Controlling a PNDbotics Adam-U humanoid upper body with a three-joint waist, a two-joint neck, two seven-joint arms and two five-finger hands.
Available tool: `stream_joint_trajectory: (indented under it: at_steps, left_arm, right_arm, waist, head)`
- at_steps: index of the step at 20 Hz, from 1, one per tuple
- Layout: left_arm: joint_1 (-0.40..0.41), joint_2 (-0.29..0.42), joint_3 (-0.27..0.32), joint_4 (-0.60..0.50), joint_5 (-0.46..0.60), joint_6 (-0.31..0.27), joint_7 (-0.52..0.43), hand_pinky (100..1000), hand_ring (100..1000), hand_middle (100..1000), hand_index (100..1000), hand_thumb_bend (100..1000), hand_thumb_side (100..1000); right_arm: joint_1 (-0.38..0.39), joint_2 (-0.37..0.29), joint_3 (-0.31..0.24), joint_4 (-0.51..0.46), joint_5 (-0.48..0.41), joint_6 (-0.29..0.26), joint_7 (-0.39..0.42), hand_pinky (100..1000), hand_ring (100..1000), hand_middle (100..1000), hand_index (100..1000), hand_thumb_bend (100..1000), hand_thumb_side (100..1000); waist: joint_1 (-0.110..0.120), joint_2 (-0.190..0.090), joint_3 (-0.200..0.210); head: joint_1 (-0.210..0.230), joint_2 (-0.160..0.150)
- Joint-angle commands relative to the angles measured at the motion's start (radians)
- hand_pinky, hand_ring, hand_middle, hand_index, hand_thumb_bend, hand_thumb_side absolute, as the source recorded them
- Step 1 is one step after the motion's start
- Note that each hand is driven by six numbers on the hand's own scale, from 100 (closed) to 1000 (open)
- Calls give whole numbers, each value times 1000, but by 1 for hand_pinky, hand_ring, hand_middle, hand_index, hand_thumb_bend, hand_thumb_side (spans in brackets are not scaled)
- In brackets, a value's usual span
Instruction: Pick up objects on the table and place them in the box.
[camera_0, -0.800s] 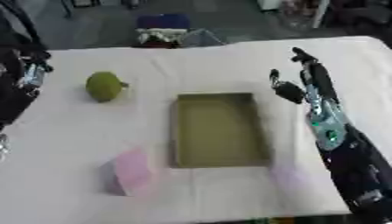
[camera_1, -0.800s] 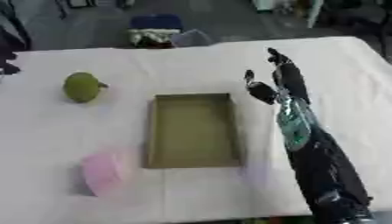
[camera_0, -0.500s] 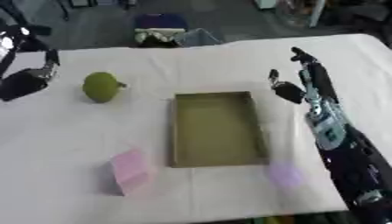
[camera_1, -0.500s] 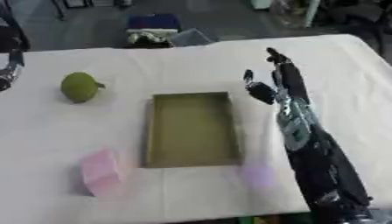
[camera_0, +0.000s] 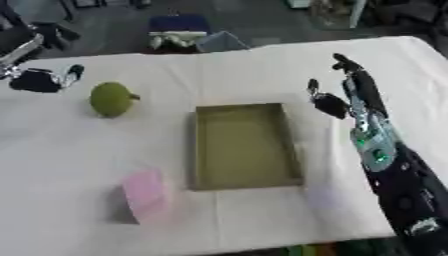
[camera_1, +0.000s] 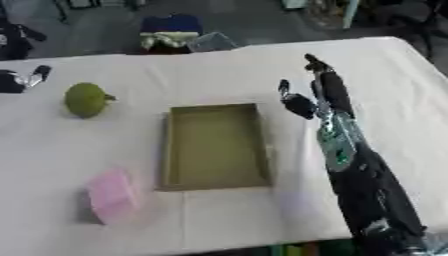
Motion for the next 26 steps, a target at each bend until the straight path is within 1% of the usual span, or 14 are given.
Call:
stream_joint_trajectory:
  at_steps: [1, 5, 9, 10, 13, 14, 15, 18, 19, 20, 21, 22, 24, 26]
  left_arm:
    - [-80, -29, -13, 120, -80, -56, -22, 776, 761, 807, 884, 289, 441]
    - [-147, -97, -7, 247, -218, -102, -2, 767, 760, 804, 883, 303, 404]
    - [-170, -135, -3, 310, -328, -124, 42, 764, 761, 807, 883, 313, 398]
    - [-172, -139, -1, 318, -343, -128, 51, 760, 762, 810, 886, 328, 358]
    - [-182, -166, -4, 346, -443, -101, 78, 759, 766, 814, 888, 330, 309]
    - [-183, -172, -3, 355, -472, -95, 88, 755, 767, 815, 889, 324, 251]
    - [-181, -177, -1, 365, -504, -84, 97, 753, 765, 813, 888, 321, 240]
    - [-176, -186, 9, 379, -577, -52, 160, 701, 675, 729, 824, 291, 102]
    - [-174, -188, 11, 383, -597, -43, 189, 701, 675, 729, 824, 291, 102]
    - [-172, -188, 12, 382, -617, -35, 221, 665, 610, 653, 767, 259, 100]
    - [-171, -188, 13, 377, -634, -27, 259, 622, 530, 554, 683, 201, 100]
    - [-170, -188, 13, 372, -646, -24, 294, 613, 515, 534, 664, 189, 100]
    - [-170, -185, 13, 341, -646, -28, 366, 573, 439, 433, 547, 120, 100]
    - [-173, -179, 6, 282, -615, -40, 421, 559, 402, 384, 499, 100, 100]
  right_arm:
    - [-27, -1, 4, -26, 2, -4, 1, 792, 936, 792, 967, 198, 441]
    - [-28, 4, 5, -26, 0, -5, 2, 791, 936, 791, 967, 198, 442]
    - [-28, 7, 7, -28, 0, -6, 2, 791, 936, 791, 967, 197, 442]
    - [-27, 7, 7, -28, 0, -6, 2, 790, 936, 791, 967, 197, 442]
    - [-26, 10, 8, -27, -1, -7, 3, 789, 936, 791, 967, 196, 442]
    - [-25, 10, 8, -27, -2, -7, 3, 789, 936, 791, 967, 195, 442]
    - [-25, 10, 8, -27, -2, -7, 2, 789, 936, 791, 967, 195, 442]
    - [-25, 9, 8, -26, -3, -6, 1, 788, 936, 791, 967, 194, 442]
    - [-25, 10, 8, -25, -3, -6, 1, 788, 936, 791, 967, 194, 442]
    - [-24, 10, 8, -25, -4, -6, 1, 788, 936, 791, 967, 194, 443]
    - [-24, 10, 8, -24, -4, -6, 1, 788, 936, 791, 967, 194, 443]
    - [-24, 11, 8, -24, -4, -6, 1, 788, 936, 791, 967, 193, 443]
    - [-24, 10, 8, -23, -4, -6, 0, 787, 936, 791, 967, 191, 445]
    - [-24, 10, 8, -22, -4, -5, 0, 787, 936, 791, 967, 187, 446]
  waist:
    - [-3, -13, -4]
    - [-5, -12, -9]
    - [-5, -11, -13]
    - [-5, -11, -13]
    - [-4, -10, -17]
    - [-4, -10, -18]
    - [-4, -10, -18]
    - [-4, -9, -19]
    - [-4, -9, -19]
    - [-4, -9, -20]
    - [-4, -9, -20]
    - [-4, -9, -20]
    - [-4, -9, -20]
    - [-4, -9, -19]
  head:
    - [5, 5]
    - [10, 5]
    - [11, 5]
    - [11, 5]
    - [15, 5]
    - [16, 5]
    - [17, 5]
    - [18, 5]
    - [18, 5]
    - [18, 5]
    - [17, 5]
    - [17, 5]
    - [17, 5]
    - [17, 5]
